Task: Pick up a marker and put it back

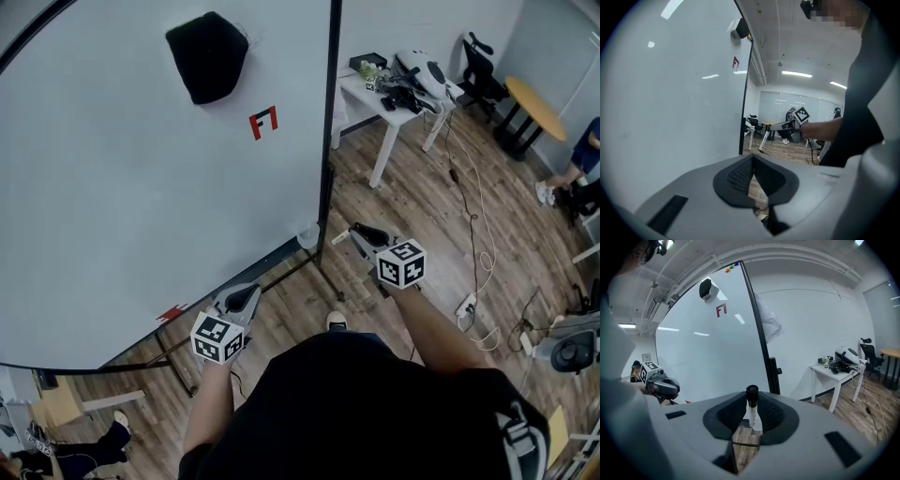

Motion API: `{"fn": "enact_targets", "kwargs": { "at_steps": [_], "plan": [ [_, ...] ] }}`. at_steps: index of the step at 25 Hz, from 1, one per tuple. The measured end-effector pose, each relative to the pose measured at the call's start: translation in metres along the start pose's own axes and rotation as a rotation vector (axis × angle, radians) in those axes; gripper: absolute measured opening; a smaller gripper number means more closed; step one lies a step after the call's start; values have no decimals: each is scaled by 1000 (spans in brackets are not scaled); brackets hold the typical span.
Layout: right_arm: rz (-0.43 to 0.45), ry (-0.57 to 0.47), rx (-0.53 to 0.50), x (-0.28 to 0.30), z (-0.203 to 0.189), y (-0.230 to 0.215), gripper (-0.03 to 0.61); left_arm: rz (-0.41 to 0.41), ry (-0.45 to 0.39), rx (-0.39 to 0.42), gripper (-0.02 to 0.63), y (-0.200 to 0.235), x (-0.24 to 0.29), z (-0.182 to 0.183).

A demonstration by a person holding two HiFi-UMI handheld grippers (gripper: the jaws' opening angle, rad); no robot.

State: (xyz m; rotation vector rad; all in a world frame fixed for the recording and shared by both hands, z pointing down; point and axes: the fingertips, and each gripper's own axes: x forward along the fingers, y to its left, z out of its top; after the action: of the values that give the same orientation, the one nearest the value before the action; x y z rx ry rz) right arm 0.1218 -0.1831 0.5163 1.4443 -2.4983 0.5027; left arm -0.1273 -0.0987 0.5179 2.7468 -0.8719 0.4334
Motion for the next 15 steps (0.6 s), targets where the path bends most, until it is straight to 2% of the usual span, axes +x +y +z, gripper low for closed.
{"fn": "enact_targets", "kwargs": {
  "at_steps": [15],
  "plan": [
    [-17, 5, 22, -15, -15, 5, 67, -15, 18, -2, 12, -1, -5, -6]
  ]
}}
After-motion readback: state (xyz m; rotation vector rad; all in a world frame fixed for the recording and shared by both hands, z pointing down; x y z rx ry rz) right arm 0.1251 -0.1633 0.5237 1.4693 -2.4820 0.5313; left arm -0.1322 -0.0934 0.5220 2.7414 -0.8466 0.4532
